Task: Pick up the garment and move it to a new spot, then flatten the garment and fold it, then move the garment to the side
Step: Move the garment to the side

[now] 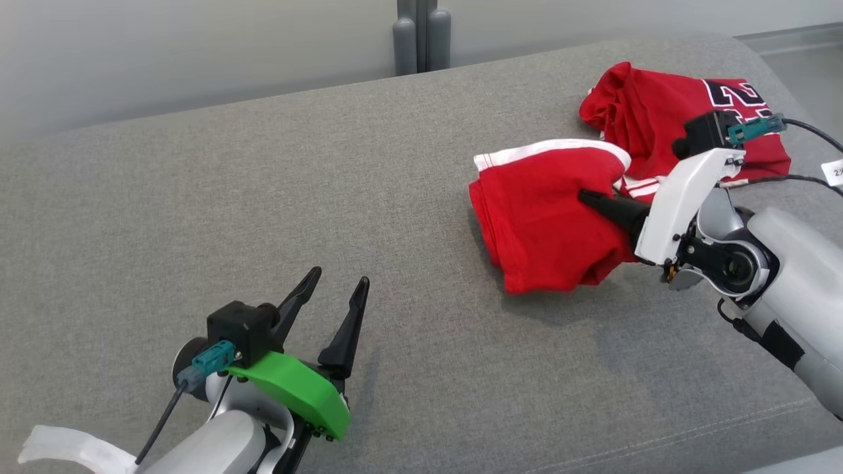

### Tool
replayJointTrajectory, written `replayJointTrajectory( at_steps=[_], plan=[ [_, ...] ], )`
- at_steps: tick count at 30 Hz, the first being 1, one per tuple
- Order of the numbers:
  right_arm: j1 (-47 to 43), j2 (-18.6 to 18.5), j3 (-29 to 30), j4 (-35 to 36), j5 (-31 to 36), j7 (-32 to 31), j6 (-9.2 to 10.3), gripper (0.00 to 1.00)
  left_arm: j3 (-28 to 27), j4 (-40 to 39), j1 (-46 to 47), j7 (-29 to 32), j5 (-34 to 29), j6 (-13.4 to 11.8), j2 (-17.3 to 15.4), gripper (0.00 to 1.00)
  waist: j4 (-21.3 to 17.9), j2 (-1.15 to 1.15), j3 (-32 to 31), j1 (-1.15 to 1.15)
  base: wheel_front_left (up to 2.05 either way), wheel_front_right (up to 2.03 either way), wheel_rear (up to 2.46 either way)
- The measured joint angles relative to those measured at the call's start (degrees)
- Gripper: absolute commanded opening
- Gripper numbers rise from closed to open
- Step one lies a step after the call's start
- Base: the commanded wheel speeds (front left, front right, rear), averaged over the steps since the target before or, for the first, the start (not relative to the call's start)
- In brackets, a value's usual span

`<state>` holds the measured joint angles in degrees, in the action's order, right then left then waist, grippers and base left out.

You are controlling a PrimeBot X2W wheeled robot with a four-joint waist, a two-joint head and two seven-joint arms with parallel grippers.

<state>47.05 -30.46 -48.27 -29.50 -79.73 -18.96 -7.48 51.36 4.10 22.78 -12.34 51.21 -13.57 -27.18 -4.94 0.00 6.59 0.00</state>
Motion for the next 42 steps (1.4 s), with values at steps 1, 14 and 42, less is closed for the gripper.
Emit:
replayJointTrajectory(
  at_steps=[1,14,42],
  plan=[
    [0.43,-0.38,-0.33,0.70,0.42,0.48,0.00,0.00,0.08,-0.01,0.16,0.00,-0.02,0.03,0.00,1.00,-0.14,0.00,0.32,0.00,0.00,0.00,0.00],
    [9.22,-8.06,-5.50,5.49,5.94,2.31,0.00,0.00,-0.14,-0.21,2.62,0.24,-0.98,0.57,-0.78,1.00,-0.16,0.00,6.17,0.00,0.00,0.00,0.00],
    [23.20,-28.49,-15.82,11.29,8.98,16.69,-0.02,0.00,-1.51,-2.37,7.28,1.93,-2.25,0.45,-4.48,1.00,0.68,0.00,18.64,0.00,0.00,0.00,0.00]
  ],
)
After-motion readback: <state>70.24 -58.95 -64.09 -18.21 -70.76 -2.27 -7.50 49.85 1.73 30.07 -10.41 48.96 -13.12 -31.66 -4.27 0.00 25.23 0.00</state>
